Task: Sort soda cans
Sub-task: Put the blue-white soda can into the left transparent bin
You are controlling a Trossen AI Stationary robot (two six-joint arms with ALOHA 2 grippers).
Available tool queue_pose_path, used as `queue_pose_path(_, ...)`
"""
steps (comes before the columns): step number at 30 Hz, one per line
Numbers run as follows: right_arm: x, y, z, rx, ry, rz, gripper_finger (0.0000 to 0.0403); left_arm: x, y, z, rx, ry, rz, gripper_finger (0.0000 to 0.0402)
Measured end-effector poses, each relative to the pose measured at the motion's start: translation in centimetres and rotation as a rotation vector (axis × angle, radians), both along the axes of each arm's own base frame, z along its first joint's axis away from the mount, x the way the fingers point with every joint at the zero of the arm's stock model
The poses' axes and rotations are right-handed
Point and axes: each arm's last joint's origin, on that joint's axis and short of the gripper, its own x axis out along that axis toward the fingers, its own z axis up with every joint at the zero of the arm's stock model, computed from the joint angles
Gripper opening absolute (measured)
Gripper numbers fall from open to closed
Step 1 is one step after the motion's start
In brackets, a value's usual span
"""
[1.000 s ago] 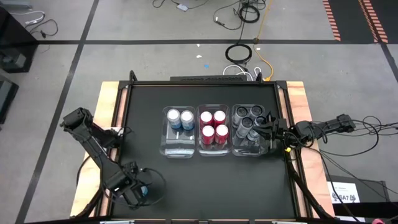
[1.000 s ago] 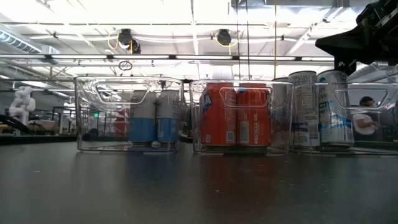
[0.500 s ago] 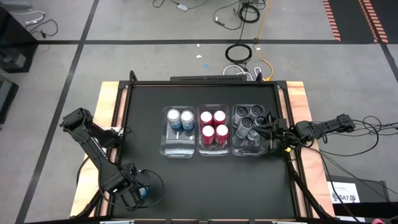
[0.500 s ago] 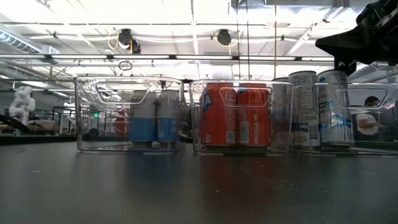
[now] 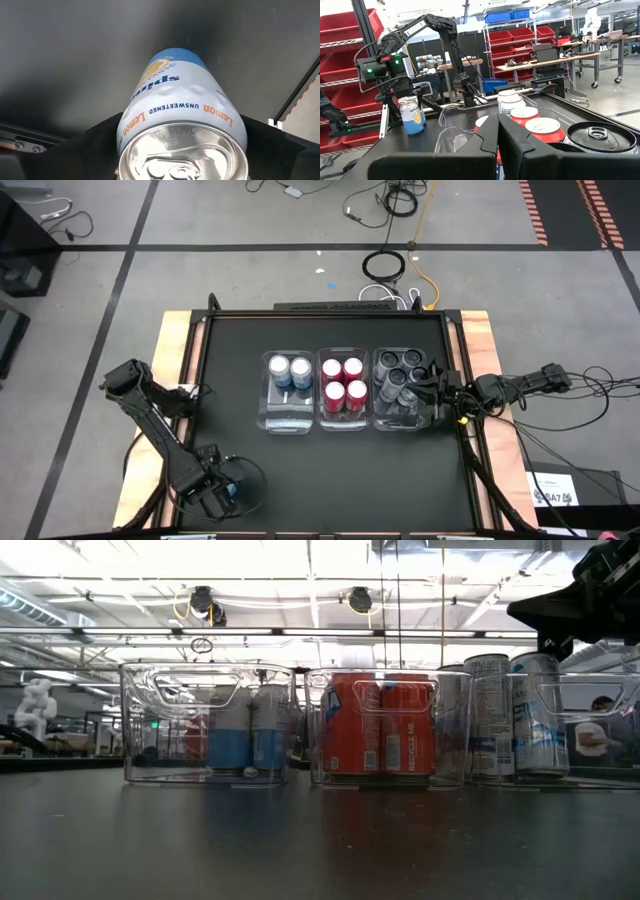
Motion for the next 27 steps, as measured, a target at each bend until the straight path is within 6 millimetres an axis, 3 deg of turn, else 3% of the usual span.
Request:
queue_pose_path(5, 0.0, 0.0, 0.0, 0.000, 0.000, 0.000, 0.0000, 0.0, 0.0, 0.0, -0.002, 0.004, 0.001, 0.0312)
queue_pose_path(17, 0.0, 0.0, 0.0, 0.000, 0.000, 0.000, 0.0000, 0.9, 0.3, 0.3, -0.007, -0.034, 0.027, 0.0324)
queue_pose_path(27, 0.0, 0.0, 0.0, 0.000, 0.000, 0.000, 0.0000, 4.0, 2.1, 3.2, -0.091, -0.186, -0.063, 0.0324)
